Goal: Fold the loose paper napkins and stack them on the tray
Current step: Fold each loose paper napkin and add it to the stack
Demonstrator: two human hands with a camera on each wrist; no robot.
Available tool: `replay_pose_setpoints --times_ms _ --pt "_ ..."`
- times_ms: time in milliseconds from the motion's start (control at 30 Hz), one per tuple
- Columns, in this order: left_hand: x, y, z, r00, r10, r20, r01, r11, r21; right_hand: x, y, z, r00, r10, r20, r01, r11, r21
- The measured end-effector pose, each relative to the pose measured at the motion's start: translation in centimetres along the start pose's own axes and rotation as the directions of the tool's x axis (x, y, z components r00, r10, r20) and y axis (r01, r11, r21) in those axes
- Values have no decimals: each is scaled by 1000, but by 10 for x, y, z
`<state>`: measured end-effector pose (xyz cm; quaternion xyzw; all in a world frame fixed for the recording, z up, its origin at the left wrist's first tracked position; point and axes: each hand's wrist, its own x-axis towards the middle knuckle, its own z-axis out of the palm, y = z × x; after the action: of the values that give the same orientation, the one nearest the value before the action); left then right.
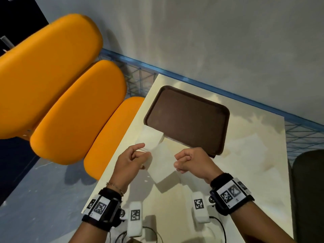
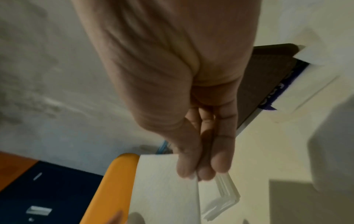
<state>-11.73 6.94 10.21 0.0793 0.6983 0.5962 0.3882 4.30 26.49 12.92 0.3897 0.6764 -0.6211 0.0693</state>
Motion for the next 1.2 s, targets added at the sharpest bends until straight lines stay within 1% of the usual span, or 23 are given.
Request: replay_pose_setpoints --times_ms 67,133,167,200,233,300,367,433,500,567,633,667,733,833,1000,1200 --pt "15 -1 -11 994 -17 110 -3 985 173 11 -10 4 997 1 78 9 992 -124" --pt "29 -4 -15 979 -42 200 -42 915 401 23 -17 7 988 -2 152 40 967 -251" --pt "35 -6 -14 974 -42 223 -70 880 470 29 -20 9 985 -11 173 62 954 -295" --pt "40 -6 -11 973 -39 229 -78 874 479 35 -22 11 984 -18 177 73 948 -310" --pt "44 -4 -8 976 -40 215 -60 896 440 40 -23 12 985 -20 171 69 955 -288" --pt "49 -2 -1 991 -48 127 11 962 272 51 -21 16 987 15 157 8 989 -147" --pt "55 -7 5 995 -97 9 96 992 80 61 -15 22 982 70 176 -69 998 -16" --pt "63 -15 6 979 -189 -78 185 981 -56 76 -5 28 984 111 137 -122 990 72" --pt "73 -23 5 954 -263 -141 246 961 -127 92 4 33 988 147 54 -154 972 178" --pt "82 -26 2 942 -274 -196 260 961 -98 108 8 40 981 184 -66 -161 950 269" --pt "93 -31 -3 944 -227 -238 243 969 37 122 8 45 966 200 -162 -139 936 324" --pt "99 -34 -6 948 -199 -248 230 967 106 129 7 47 961 204 -187 -131 931 341" --pt "110 -37 -11 953 -163 -257 217 956 199 142 8 51 952 195 -236 -114 941 319" --pt "122 -41 -16 953 -115 -279 195 940 279 156 9 54 934 137 -330 -76 979 192" --pt "136 -49 -17 950 -87 -301 195 917 349 180 25 60 920 93 -380 -77 995 58" --pt "141 -56 -17 948 -61 -314 193 892 409 193 33 64 906 61 -420 -58 998 19"
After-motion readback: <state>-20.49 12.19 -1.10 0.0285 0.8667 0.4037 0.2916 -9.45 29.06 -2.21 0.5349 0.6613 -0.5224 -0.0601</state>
